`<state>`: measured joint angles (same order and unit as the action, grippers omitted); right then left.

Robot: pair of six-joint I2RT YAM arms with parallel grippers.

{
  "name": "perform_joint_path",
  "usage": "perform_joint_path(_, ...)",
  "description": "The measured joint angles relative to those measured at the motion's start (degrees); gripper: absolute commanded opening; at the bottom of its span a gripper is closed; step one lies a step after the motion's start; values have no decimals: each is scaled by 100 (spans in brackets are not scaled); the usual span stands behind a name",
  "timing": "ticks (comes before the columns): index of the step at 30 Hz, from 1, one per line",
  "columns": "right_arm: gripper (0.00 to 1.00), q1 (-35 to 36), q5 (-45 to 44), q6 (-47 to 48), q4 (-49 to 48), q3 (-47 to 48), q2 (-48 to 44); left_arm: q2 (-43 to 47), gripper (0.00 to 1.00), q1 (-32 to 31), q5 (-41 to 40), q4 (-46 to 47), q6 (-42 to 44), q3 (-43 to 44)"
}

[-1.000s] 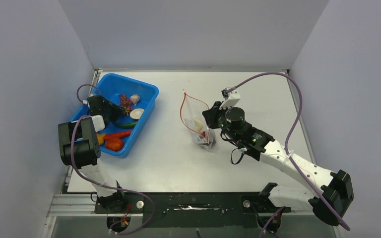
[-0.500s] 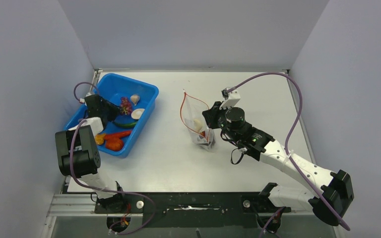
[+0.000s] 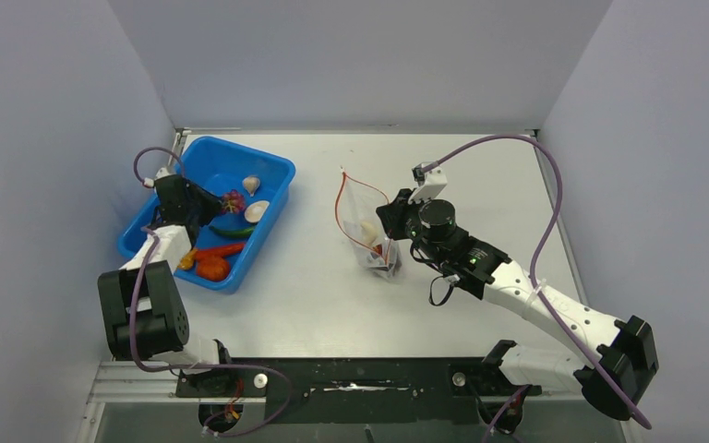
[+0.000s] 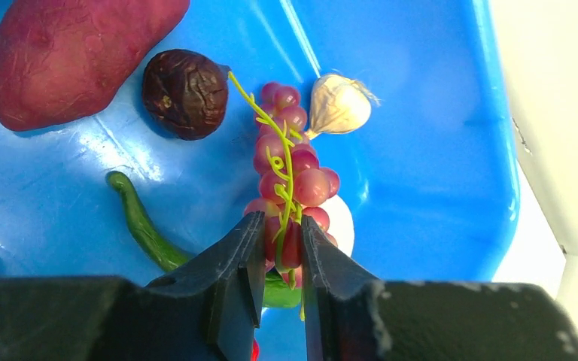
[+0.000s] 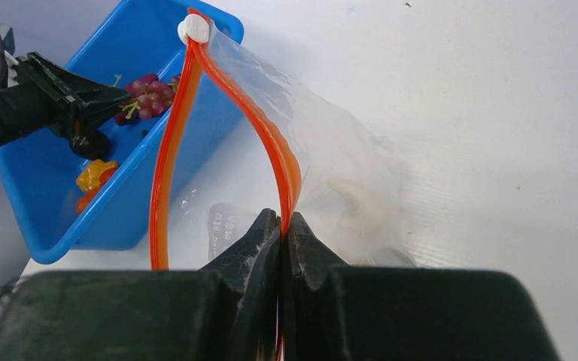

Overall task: Place the food in the zip-top bag and seal the zipper
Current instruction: Pick up the fake fruit from the bin.

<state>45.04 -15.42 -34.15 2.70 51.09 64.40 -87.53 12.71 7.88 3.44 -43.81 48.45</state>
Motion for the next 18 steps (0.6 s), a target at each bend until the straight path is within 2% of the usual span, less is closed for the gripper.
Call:
perform_joint_path(11, 0, 0, 48, 0, 4, 81, 247, 1069, 18, -474, -415, -643, 535, 90)
perform_joint_path(18, 0, 0, 107, 2, 2, 212, 420, 1703, 14, -730, -636, -1106, 962, 603)
